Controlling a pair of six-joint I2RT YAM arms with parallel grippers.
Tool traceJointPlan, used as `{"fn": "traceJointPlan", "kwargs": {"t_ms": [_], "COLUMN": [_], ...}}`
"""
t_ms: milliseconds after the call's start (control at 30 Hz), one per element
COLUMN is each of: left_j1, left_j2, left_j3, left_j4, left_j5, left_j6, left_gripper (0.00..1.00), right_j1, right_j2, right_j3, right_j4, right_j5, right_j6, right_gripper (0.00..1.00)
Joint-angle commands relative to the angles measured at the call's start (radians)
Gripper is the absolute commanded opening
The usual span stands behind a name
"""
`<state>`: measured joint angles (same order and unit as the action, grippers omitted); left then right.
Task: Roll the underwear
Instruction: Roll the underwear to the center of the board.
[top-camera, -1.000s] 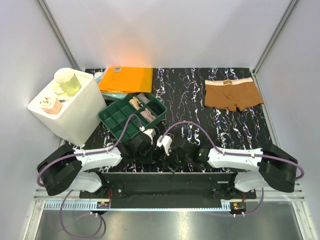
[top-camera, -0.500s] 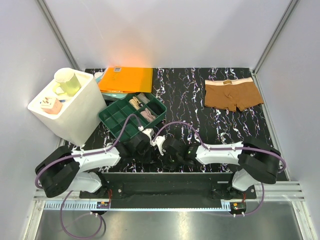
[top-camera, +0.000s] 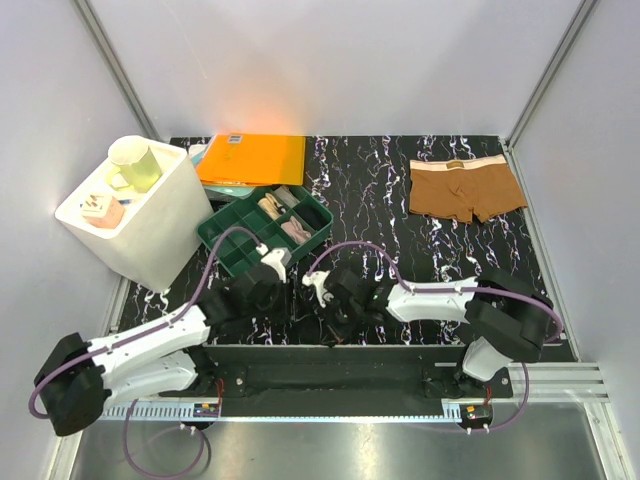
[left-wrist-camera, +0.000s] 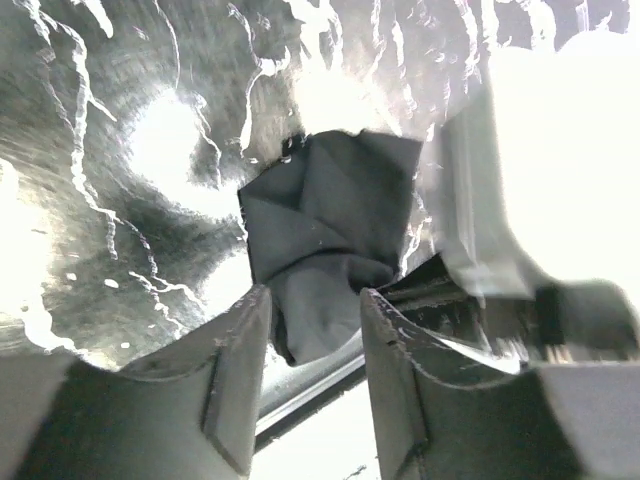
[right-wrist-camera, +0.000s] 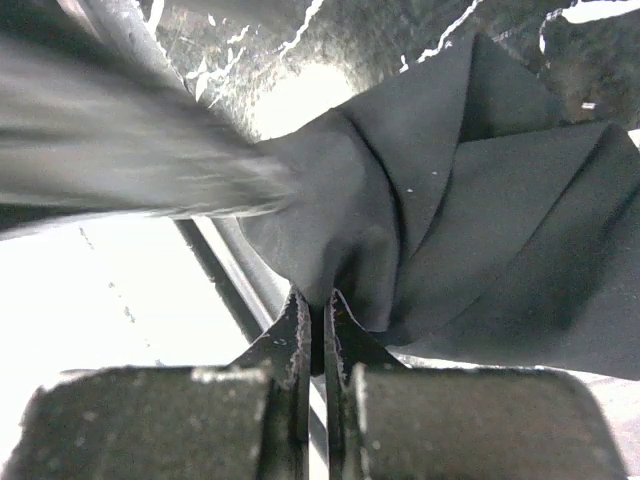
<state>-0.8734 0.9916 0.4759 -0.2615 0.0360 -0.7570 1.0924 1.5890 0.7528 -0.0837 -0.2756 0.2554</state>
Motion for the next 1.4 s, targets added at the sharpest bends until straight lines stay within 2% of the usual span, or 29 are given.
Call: {"fn": "traceJointPlan", "kwargs": {"t_ms": [0, 200, 633, 733, 967, 1067, 1167, 1267, 1367], "left_j1": [-0.001, -0.001, -0.015, -0.016, -0.033, -0.033, -0.033, -0.033, -0.033], "left_j2": [-0.111, -0.136, -0.133, -0.093, 0.061, 0.123, 0.160, 0.197, 0.226], "left_j3": [-0.031, -0.109, -0.247, -0.240, -0.201, -0.162, -0.166, -0.163, -0.164], "left_j4": [0.002, 0.076, 0.383, 0.412, 0.464, 0.398, 0.419, 0.392, 0.383], "left_j5": [-0.033, -0.015, 0.044, 0.038, 0.044, 0.048, 0.068, 0.058, 0.054], "left_j6": [0.038, 0.039, 0.110, 0.125, 0.125, 0.102, 0.023, -0.036, -0.071], "left_gripper": [0.49, 0.55, 0.63, 0.67, 0.67, 0.66, 0.63, 0.56, 0.45], "right_j1": [-0.057, -0.144, -0.255, -0.282, -0.318, -0.333, -0.345, -0.351, -0.356], "right_j2": [0.035, 0.055, 0.170, 0.183, 0.233, 0.244, 0.247, 0.252, 0.253], "right_j3": [0.016, 0.022, 0.054, 0.054, 0.069, 0.071, 0.066, 0.068, 0.069], "right_j4": [-0.031, -0.013, 0.004, 0.006, 0.007, 0.007, 0.009, 0.006, 0.006], "right_j5": [-0.164, -0.299, -0.513, -0.550, -0.602, -0.613, -0.611, -0.611, -0.613], "right_j6": [0.044, 0.081, 0.125, 0.128, 0.130, 0.130, 0.127, 0.127, 0.125], "right_gripper": [0.00, 0.00, 0.00, 0.00, 0.00, 0.00, 0.00, 0.00, 0.00]}}
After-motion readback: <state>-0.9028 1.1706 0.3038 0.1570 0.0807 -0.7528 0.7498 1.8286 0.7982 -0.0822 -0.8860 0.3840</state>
